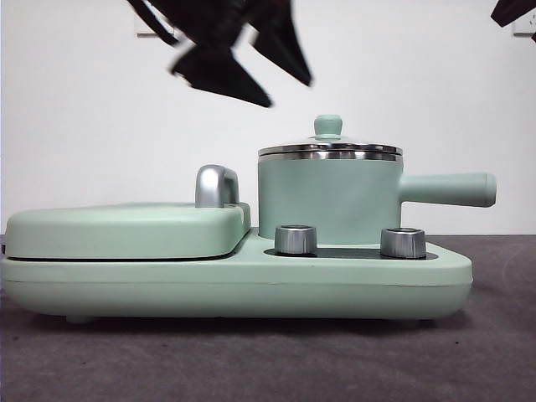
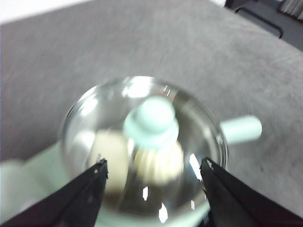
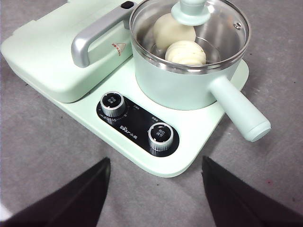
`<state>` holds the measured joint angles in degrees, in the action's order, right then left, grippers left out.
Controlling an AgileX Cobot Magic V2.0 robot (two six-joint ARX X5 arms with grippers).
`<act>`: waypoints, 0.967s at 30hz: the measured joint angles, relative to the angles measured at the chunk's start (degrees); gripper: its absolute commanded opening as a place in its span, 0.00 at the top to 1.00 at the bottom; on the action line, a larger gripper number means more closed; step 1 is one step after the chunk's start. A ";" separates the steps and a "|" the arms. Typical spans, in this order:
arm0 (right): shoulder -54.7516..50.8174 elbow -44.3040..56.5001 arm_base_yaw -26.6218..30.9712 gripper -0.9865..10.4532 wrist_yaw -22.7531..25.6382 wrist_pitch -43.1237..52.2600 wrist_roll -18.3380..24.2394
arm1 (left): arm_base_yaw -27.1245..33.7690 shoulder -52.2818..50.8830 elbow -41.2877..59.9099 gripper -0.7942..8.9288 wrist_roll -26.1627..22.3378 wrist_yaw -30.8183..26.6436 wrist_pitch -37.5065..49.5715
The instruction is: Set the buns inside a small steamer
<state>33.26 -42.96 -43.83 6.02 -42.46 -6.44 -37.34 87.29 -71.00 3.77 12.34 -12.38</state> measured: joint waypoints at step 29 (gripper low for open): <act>16.13 0.00 0.00 0.64 -1.57 25.64 0.04 | 11.10 -40.35 23.71 0.59 3.58 -0.46 -17.84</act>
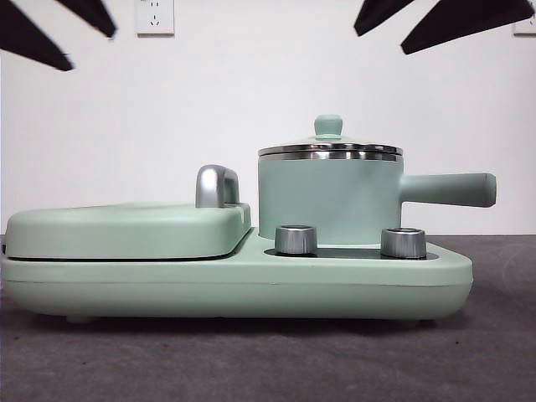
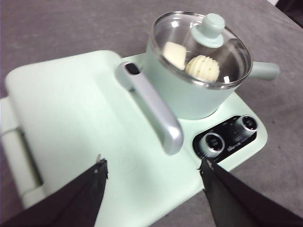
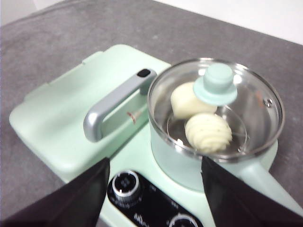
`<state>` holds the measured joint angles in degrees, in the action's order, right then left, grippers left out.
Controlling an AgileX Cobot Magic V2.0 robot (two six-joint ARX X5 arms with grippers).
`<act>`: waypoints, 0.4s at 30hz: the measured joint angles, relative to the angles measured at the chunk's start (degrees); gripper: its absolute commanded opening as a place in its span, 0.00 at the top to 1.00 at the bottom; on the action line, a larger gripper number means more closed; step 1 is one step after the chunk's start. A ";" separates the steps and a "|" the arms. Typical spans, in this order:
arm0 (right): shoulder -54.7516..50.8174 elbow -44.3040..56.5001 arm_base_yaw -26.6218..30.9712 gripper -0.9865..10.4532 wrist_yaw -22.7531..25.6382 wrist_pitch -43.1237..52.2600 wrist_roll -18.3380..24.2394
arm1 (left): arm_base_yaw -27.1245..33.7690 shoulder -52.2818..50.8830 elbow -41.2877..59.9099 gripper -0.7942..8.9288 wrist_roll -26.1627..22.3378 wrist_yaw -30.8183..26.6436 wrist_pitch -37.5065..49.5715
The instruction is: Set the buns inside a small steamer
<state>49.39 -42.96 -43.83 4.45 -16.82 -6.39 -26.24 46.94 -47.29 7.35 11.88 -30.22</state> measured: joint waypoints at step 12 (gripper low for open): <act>0.70 0.00 0.00 0.81 0.02 1.18 -0.02 | 0.87 -3.08 1.22 0.79 1.27 -0.15 -2.43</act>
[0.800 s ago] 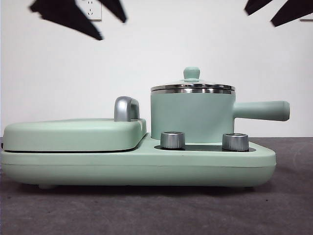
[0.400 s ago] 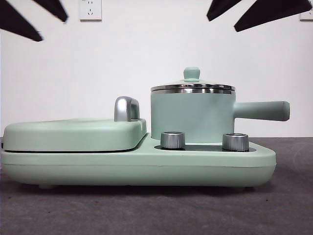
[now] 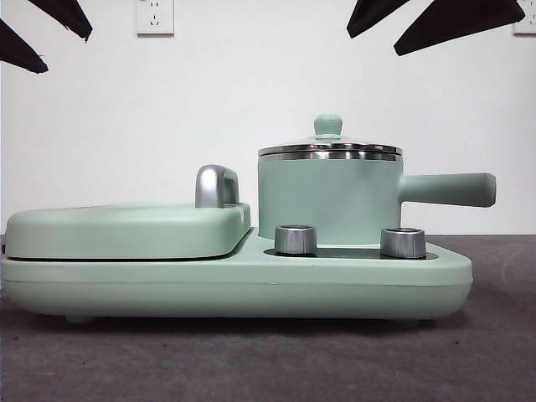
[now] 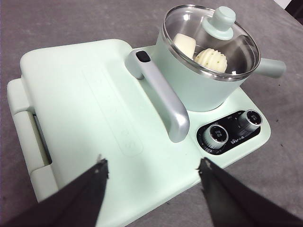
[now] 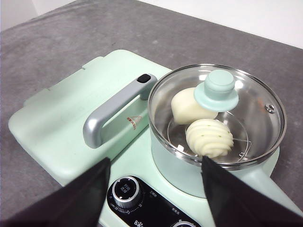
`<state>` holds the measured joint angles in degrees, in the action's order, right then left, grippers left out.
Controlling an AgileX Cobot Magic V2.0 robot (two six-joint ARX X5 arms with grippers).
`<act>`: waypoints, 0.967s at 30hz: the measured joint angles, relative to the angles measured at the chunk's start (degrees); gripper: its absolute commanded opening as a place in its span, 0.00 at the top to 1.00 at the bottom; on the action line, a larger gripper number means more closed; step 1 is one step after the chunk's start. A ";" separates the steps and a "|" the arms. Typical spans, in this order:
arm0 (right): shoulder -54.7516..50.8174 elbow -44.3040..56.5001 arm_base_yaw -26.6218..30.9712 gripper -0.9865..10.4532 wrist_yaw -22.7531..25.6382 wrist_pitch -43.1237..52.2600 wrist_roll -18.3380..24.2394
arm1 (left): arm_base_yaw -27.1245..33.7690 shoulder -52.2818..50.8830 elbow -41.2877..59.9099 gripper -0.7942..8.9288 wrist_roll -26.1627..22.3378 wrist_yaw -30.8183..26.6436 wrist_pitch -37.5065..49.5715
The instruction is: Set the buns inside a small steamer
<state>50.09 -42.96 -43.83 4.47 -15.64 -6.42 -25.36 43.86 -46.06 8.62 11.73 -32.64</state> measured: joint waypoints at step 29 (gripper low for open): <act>-0.02 0.00 0.00 0.90 0.04 3.04 0.04 | 6.91 -5.84 4.92 0.90 -4.11 -0.04 5.11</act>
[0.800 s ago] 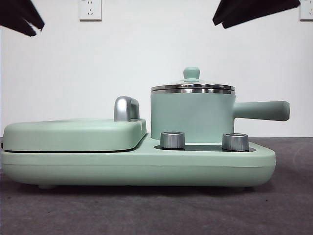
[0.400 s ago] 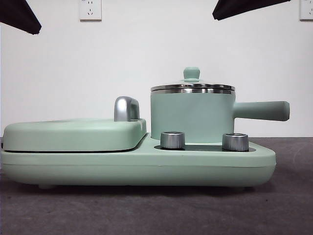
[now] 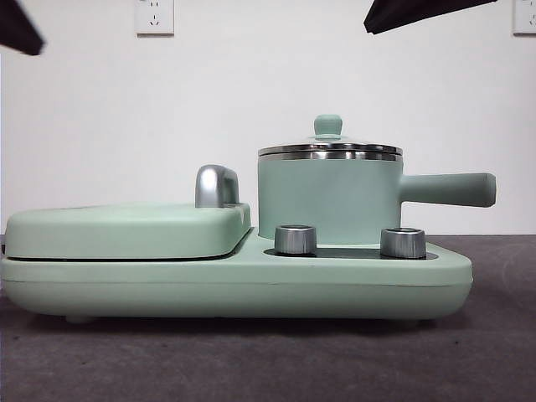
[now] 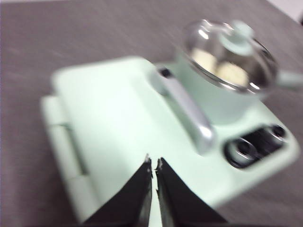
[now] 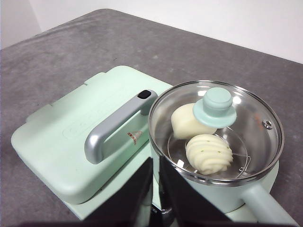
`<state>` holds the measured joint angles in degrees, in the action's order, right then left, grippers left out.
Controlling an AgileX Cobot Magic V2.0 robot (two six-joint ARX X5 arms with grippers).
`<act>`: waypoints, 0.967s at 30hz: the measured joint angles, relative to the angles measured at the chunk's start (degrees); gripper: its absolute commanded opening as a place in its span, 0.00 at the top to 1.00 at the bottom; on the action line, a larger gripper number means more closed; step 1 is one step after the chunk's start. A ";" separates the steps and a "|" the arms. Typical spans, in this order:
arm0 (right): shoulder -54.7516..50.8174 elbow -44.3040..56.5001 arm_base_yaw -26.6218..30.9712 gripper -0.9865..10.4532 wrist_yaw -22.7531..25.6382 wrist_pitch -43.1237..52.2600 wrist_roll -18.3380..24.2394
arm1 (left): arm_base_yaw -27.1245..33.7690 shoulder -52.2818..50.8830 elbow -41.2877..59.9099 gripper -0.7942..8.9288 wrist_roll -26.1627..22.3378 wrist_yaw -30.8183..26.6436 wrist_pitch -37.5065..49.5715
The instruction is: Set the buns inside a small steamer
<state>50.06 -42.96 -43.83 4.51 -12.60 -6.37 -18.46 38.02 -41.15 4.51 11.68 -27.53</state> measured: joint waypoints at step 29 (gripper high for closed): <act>0.00 0.00 0.00 0.90 0.00 0.00 0.02 | 18.73 -37.75 39.28 0.90 -2.14 -6.05 18.82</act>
<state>50.06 -42.96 -43.83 4.51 -12.60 -6.35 0.27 0.27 -1.87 2.37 5.63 -8.71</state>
